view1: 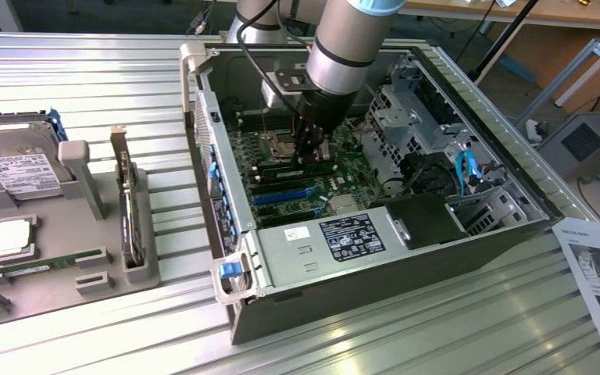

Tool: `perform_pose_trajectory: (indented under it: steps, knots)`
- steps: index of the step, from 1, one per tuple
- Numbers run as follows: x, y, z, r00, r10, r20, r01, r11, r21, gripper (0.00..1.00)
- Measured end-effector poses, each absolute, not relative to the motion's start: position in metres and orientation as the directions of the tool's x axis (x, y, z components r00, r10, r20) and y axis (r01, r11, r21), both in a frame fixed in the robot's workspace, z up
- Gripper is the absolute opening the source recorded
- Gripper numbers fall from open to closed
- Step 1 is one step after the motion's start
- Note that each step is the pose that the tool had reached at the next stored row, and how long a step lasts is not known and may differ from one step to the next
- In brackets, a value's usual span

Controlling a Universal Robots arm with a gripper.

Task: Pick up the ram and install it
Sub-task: 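Press down the ram until it locks into place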

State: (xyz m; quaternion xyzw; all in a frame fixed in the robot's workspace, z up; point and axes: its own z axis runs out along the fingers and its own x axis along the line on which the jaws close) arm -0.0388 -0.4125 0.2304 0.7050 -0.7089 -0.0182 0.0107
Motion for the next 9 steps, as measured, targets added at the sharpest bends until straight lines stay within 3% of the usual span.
perform_pose_trajectory:
  steps: [9]
  knots:
    - [-0.0388, -0.4124, 0.2366, -0.006, -1.000, -0.011, -0.999, 0.005, 0.041, 0.11]
